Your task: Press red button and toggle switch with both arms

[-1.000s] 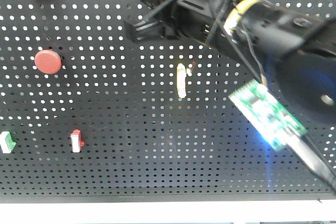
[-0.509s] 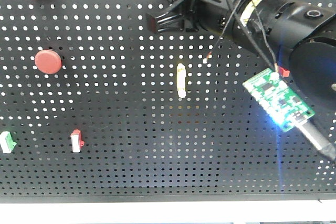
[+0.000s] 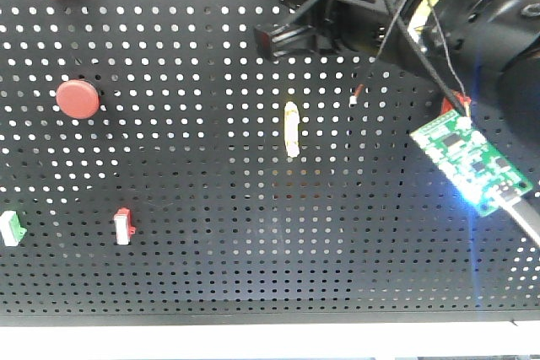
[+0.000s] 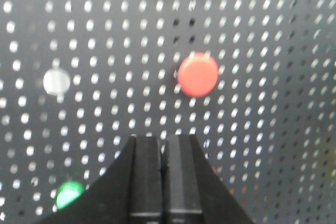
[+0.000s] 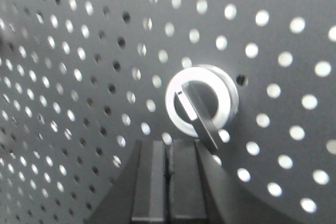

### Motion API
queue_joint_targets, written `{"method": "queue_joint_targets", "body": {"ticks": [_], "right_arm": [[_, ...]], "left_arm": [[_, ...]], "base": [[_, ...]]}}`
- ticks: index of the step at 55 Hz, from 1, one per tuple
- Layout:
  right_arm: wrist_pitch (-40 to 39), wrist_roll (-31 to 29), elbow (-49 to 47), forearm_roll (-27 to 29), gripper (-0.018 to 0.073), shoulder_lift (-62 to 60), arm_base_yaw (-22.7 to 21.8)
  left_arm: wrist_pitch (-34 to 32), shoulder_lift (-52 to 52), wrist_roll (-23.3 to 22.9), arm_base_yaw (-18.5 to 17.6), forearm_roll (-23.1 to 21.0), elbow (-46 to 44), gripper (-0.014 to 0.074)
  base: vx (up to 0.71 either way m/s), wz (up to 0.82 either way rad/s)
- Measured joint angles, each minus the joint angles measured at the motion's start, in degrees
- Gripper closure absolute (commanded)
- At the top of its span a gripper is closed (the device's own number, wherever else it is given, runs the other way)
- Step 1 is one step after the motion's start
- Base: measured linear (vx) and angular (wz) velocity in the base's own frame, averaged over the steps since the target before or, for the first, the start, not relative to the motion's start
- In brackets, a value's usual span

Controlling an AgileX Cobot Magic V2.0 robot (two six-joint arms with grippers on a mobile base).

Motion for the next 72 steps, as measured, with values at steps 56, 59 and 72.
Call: {"method": "queue_joint_targets", "body": {"ticks": [56, 59, 72], "right_arm": [[-2.1, -2.8, 12.1, 3.2, 0.0559, -12.3, 1.9], [-2.1, -2.8, 12.1, 3.2, 0.0559, -12.3, 1.9], [-2.2, -2.8, 12.3, 3.2, 0.0559, -12.3, 1.9]], "left_arm": [[-0.5, 0.0, 0.0, 0.0, 0.0, 0.0, 0.0594], [-0.5, 0.0, 0.0, 0.0, 0.0, 0.0, 0.0594], [-0.5, 0.0, 0.0, 0.0, 0.0, 0.0, 0.0594]], "base": [[0.0, 0.0], [0.0, 0.0], [0.0, 0.0]]}}
